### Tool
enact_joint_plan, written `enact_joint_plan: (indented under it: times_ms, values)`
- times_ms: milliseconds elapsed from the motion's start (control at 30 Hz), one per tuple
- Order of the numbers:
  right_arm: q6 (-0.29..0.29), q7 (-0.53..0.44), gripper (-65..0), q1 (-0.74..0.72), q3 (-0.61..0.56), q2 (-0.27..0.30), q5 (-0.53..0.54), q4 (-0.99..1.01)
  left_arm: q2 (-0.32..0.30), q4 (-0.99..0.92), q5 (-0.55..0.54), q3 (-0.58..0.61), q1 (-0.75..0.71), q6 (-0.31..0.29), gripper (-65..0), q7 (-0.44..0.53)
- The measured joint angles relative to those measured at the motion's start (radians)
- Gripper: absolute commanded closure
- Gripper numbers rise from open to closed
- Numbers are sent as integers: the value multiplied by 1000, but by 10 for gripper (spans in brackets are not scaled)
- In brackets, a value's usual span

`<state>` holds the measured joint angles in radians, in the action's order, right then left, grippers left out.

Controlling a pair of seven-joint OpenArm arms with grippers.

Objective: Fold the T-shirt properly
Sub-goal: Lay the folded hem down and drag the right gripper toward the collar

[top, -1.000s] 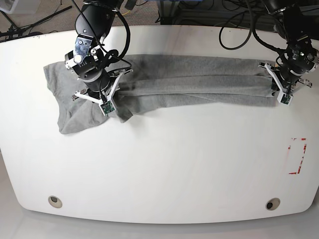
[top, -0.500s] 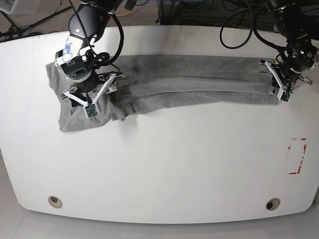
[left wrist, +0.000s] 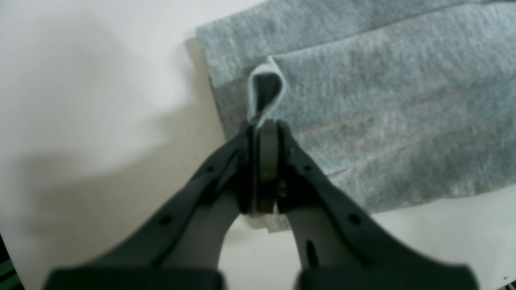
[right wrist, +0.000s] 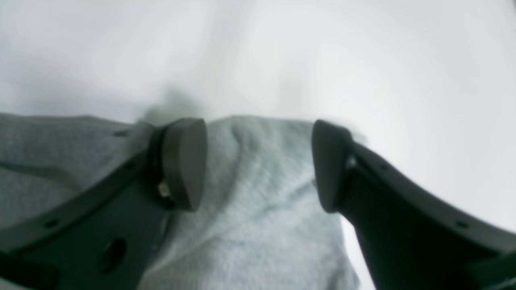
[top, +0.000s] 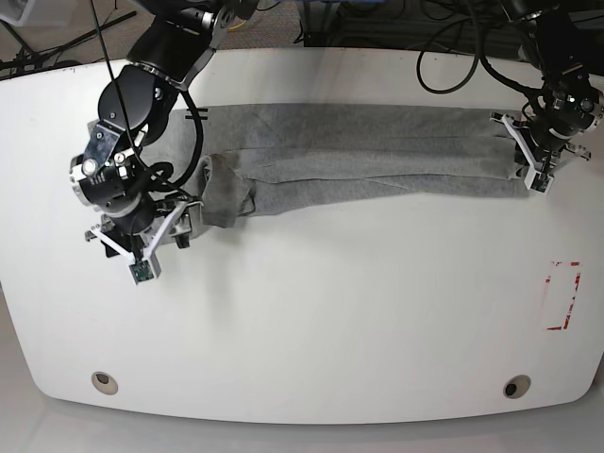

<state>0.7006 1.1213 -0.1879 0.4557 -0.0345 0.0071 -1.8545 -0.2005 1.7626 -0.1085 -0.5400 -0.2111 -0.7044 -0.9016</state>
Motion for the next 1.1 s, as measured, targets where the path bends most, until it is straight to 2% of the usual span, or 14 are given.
enact_joint_plan:
  times_ms: [100,200,433,600,800,1100]
  values:
    - [-2,-20,-395,-50,-5,9,-10,120,0,0,-3,2,1,0,-4,0]
    - [-1,-79,-395,-94,-7,20,-4,253,-1,0,0,1,0,0,-4,0]
    - [-4,-201,-393,-176,-11,116,-10,576,0,0,-2,1,0,0,-4,0]
    - [-3,-225,-393,-168,-10,163,-10,638,0,0,0,2,0,0,-4,0]
    - [-4,-248,-393,-151,-10,159,-9,640,0,0,0,2,0,0,-4,0]
    - [-3,-258,-392,-138,-12,120,-9,645,0,0,0,2,1,0,-4,0]
